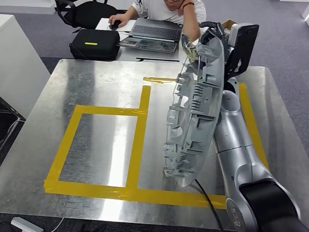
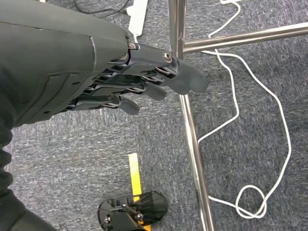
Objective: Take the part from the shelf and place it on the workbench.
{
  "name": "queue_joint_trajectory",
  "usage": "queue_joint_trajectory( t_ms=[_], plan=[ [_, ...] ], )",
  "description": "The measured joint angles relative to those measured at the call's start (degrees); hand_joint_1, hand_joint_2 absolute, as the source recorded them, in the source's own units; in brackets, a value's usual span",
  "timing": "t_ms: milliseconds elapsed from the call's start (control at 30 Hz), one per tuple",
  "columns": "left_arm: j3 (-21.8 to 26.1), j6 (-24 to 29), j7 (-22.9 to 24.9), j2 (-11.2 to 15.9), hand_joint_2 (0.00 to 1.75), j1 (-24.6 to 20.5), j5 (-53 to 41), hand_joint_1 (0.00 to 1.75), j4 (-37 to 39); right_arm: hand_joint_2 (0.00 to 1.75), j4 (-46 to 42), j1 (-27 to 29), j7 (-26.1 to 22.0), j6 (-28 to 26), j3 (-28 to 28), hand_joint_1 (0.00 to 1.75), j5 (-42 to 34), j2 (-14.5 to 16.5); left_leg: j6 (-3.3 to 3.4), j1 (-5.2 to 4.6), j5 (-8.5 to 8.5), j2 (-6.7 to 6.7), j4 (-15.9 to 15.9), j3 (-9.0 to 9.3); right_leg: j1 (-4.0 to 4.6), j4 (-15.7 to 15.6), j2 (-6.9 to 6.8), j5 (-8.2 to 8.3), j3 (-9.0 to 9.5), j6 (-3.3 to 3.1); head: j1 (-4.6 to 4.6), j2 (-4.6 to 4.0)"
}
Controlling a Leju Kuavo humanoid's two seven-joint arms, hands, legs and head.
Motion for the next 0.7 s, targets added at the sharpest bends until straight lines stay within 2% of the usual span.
queue_joint_trajectory(
  t_ms=[467,700],
  plan=[
    [0.01,0.36,-0.13,0.01,1.75,0.32,1.10,0.00,0.00,1.75,2.95,-0.18,1.13,-0.85,2.24,1.75,4.97,-0.36,0.00,0.01,0.00,0.00,0.00,0.00,0.01,0.00,0.00,0.00,-0.01,-0.01,0.00,0.00],
    [0.01,0.68,-0.32,0.02,1.75,0.54,1.66,0.00,0.00,1.75,8.20,-1.11,3.44,-1.71,5.43,1.75,14.77,-1.21,0.00,0.01,0.00,0.00,0.00,0.01,0.01,0.00,-0.01,0.00,-0.09,-0.01,-0.01,0.00]
  ],
)
